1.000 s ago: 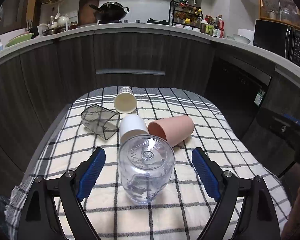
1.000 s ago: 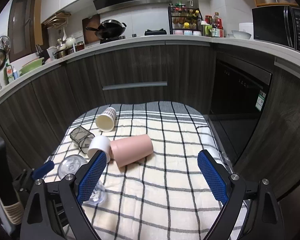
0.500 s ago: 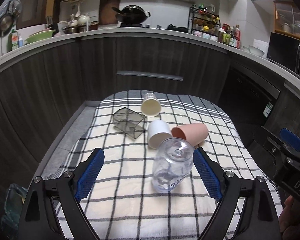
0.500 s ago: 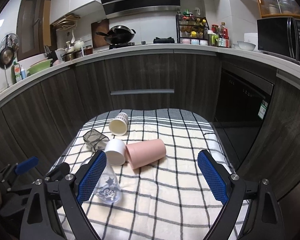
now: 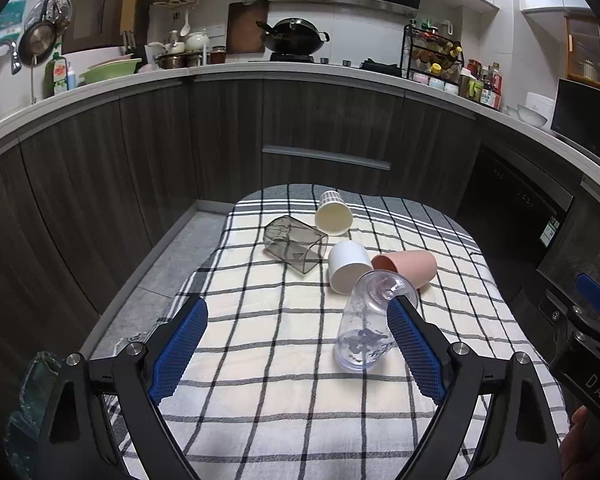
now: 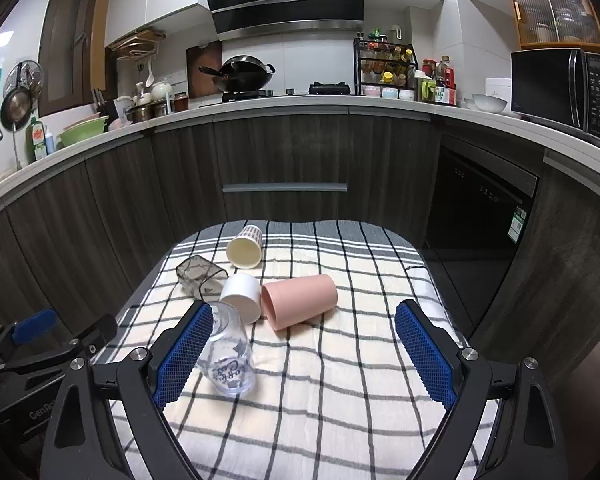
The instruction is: Flip cup upside down
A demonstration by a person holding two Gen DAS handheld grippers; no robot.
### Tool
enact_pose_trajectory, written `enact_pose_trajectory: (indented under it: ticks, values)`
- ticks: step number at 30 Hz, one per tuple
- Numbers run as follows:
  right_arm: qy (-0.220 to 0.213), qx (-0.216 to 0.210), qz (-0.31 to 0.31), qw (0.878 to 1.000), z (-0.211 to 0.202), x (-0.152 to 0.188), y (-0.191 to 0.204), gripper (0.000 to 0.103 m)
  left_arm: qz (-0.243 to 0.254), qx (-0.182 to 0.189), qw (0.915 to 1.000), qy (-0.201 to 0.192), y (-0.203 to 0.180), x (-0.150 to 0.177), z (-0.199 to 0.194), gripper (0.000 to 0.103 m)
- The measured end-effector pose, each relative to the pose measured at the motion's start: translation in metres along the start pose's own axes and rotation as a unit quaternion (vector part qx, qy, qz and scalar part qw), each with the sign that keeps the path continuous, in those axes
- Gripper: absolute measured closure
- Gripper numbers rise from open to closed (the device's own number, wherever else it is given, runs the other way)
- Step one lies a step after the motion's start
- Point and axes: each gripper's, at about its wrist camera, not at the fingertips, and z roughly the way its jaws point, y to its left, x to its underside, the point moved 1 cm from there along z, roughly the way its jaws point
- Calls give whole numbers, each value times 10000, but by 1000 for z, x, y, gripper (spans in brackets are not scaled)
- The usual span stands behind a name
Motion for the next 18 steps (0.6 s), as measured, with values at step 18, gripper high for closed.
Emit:
enact_pose_trajectory:
  ticks: [18]
  values:
    - [42, -28, 6, 10000, -6, 5, 3, 10, -15, -70, 9999, -106, 5, 4, -12, 11]
